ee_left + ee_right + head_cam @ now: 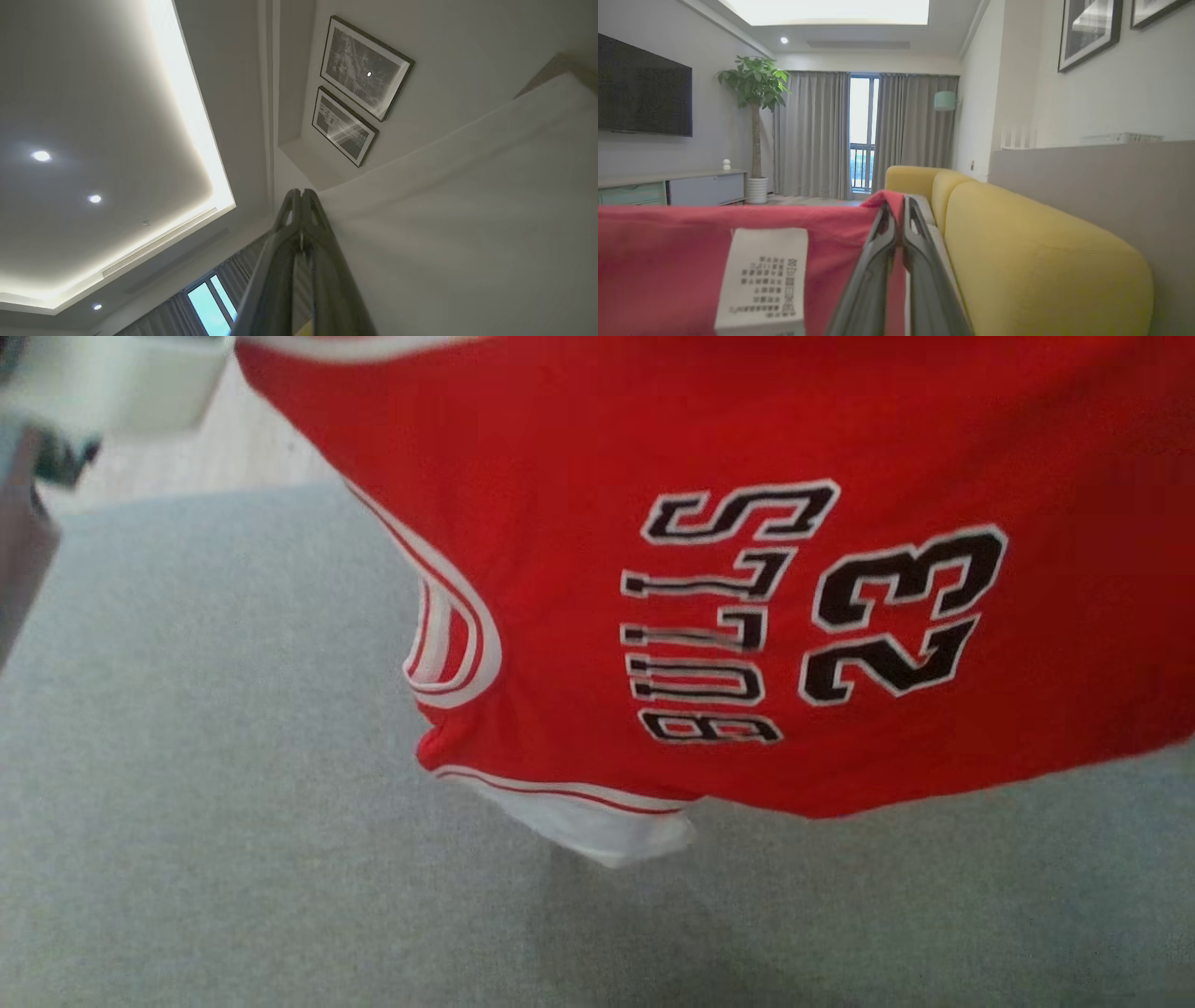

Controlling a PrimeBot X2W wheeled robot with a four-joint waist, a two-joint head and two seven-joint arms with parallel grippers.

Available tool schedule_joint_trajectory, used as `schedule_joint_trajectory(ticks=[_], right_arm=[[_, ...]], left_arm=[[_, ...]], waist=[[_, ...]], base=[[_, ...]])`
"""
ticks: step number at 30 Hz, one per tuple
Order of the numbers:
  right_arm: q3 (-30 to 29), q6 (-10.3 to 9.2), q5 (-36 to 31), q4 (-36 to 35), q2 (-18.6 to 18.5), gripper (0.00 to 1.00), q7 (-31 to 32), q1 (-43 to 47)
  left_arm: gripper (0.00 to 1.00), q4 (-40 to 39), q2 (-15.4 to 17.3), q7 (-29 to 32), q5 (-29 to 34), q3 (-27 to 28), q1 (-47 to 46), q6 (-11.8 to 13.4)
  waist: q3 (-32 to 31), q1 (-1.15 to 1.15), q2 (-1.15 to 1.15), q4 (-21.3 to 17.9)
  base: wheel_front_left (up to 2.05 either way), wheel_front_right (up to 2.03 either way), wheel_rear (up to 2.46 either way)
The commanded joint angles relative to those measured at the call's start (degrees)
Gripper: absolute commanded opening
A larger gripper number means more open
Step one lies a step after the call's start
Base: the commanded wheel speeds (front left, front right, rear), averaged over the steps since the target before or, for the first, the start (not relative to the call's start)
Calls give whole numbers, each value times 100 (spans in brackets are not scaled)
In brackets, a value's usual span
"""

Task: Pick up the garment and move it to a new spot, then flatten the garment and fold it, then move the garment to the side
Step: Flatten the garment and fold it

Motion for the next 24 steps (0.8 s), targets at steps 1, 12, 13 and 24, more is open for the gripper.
schedule_joint_trajectory(ticks=[1, 12, 13, 24], right_arm=[[188, 42, 78, 111, 52, 0, 92, -483], [754, 42, -209, 1971, 482, 0, -991, -2697], [783, 42, -269, 2108, 474, 0, -1153, -2879], [1070, 42, -372, 3147, 227, 0, -1990, -3341]], left_arm=[[0, 307, 38, 62, 92, 138, -601, -152], [0, 2486, -729, 8, 242, 336, -2577, -464], [0, 2474, -775, 6, 292, 393, -2747, -453], [0, 1584, -780, 3, 485, 916, -2269, -701]], waist=[[476, 0, 0, -63], [1707, 0, 0, -222], [1786, 0, 0, -218], [2533, 0, 0, 135]], base=[[0, 0, 0], [0, 0, 0], [0, 0, 0], [0, 0, 0]])
